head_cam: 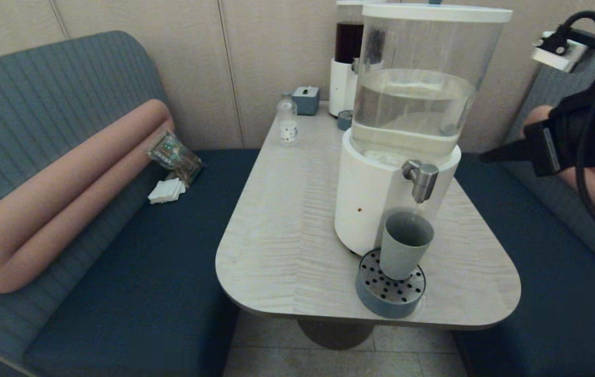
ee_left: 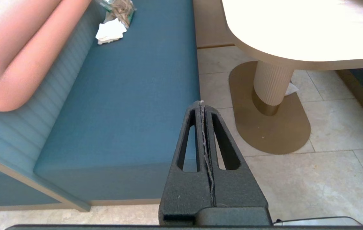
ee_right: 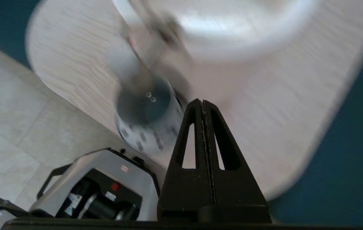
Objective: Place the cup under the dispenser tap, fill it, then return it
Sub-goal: Turn off the faucet
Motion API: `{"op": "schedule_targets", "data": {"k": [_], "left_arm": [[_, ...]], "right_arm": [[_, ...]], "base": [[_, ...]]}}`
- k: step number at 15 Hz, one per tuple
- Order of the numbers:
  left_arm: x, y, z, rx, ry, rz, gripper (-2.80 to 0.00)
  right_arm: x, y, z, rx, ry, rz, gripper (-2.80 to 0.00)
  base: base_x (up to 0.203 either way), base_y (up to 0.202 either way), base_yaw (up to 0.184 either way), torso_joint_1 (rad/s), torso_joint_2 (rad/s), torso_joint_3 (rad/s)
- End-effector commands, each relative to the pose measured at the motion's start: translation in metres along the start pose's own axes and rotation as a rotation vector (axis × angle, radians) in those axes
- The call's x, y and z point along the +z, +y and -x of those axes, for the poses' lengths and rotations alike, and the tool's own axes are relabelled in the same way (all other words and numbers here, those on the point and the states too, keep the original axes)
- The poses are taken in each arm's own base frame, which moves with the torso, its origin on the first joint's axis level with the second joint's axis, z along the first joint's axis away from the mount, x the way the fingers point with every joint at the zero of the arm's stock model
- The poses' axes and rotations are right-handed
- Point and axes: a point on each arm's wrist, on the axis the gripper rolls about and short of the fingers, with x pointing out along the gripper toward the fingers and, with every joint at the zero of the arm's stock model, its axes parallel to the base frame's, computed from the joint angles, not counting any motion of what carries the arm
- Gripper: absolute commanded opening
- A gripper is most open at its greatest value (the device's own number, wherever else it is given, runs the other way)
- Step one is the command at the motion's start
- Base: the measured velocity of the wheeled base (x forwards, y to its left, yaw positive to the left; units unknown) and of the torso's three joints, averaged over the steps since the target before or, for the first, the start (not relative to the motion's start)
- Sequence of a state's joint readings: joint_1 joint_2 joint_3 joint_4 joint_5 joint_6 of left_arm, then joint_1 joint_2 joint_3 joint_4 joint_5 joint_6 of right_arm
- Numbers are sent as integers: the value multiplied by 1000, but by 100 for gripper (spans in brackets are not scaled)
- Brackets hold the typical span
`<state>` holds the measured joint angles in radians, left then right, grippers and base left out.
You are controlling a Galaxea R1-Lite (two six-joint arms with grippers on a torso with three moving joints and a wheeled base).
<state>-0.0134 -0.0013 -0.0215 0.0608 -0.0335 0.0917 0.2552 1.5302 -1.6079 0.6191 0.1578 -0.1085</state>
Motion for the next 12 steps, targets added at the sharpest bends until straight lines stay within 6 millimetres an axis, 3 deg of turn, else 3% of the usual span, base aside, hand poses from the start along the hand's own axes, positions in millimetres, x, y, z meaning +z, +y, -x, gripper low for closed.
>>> {"op": "schedule_targets", "data": {"k": [1, 7, 12], "left_arm": [[0, 0, 0, 0, 0, 0, -280], [0, 0, 0, -1, 0, 0, -280], [0, 0, 0, -1, 0, 0, -280]], "right_arm": [[-20, 1, 48, -52, -47, -15, -280], [-115, 12, 126, -307, -208, -66, -280], [-179, 32, 149, -503, -301, -83, -280]], "base": [[0, 0, 0, 0, 0, 0], [0, 0, 0, 0, 0, 0], [0, 0, 0, 0, 0, 0]]}}
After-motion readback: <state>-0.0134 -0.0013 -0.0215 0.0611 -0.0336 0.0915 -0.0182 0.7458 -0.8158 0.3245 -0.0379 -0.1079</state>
